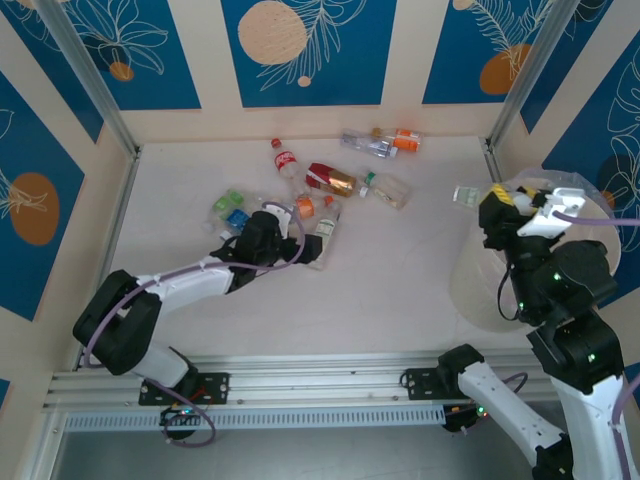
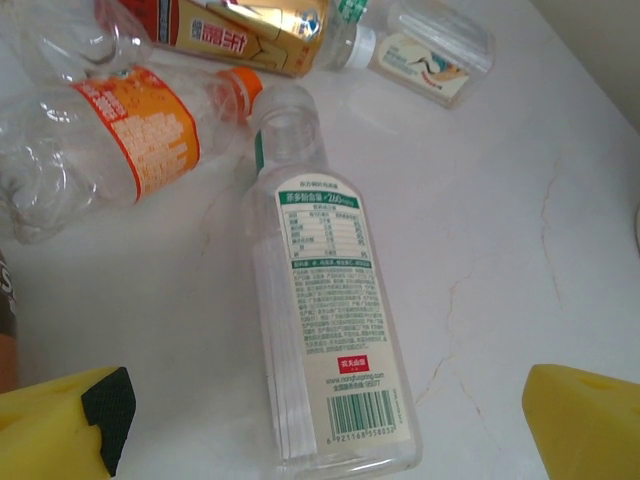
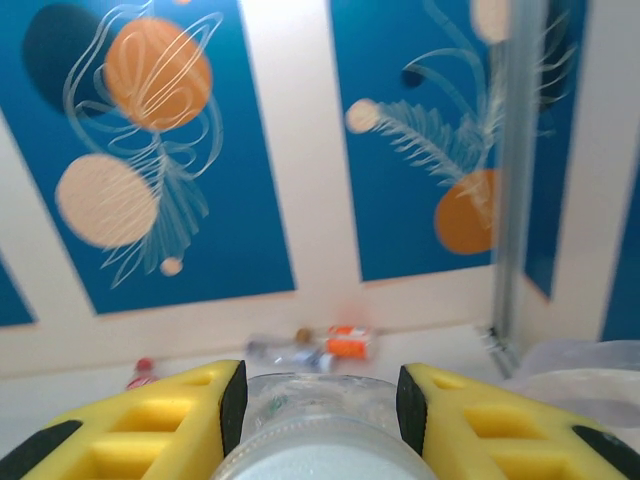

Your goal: Put the plastic bottles in the bin

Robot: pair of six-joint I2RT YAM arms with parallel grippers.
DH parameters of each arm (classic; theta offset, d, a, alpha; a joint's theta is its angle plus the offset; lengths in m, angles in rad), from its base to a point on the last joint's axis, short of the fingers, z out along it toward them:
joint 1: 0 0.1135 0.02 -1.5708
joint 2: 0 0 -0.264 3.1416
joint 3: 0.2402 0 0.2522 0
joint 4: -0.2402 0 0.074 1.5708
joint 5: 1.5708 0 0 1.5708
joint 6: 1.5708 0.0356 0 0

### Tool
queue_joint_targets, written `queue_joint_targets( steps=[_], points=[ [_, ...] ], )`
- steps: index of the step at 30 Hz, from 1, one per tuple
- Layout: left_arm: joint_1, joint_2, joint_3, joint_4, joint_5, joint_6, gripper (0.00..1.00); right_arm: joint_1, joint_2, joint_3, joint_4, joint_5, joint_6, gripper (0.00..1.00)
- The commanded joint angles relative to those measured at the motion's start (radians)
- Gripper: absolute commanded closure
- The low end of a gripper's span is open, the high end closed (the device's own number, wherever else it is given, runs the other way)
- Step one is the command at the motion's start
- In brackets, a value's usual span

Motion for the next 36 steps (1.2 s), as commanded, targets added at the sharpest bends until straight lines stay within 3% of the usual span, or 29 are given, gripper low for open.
queue_joint_targets(
  steps=[1,9,15,21,30,32,36],
  points=[
    [0.001,0.039,0.061,-0.061,0.017,-0.006,0.00,-0.004,-0.022,0.024,0.099,0.190,-0.093,1.00],
    [-0.020,0.073,0.077,-0.085,-0.050,-0.032,0.00,-0.006,0.061,0.095,0.005,0.417,-0.135,1.00],
    [-0.035,0.097,0.115,-0.139,-0.046,-0.012,0.00,-0.123,0.179,0.215,-0.178,0.428,-0.064,1.00],
    [-0.045,0.169,0.286,-0.372,-0.111,-0.006,0.00,-0.349,0.301,0.326,-0.451,0.340,0.046,0.99],
    [-0.057,0.407,0.681,-0.669,-0.178,0.018,0.00,-0.785,0.418,0.286,-0.555,-0.008,0.123,0.90],
    [-0.058,0.468,0.771,-0.723,-0.199,0.018,0.00,-0.837,0.471,0.290,-0.606,-0.054,0.135,0.85],
    [-0.061,0.563,0.902,-0.781,-0.212,0.022,0.00,-0.855,0.559,0.287,-0.687,0.002,0.159,0.75]
  ],
)
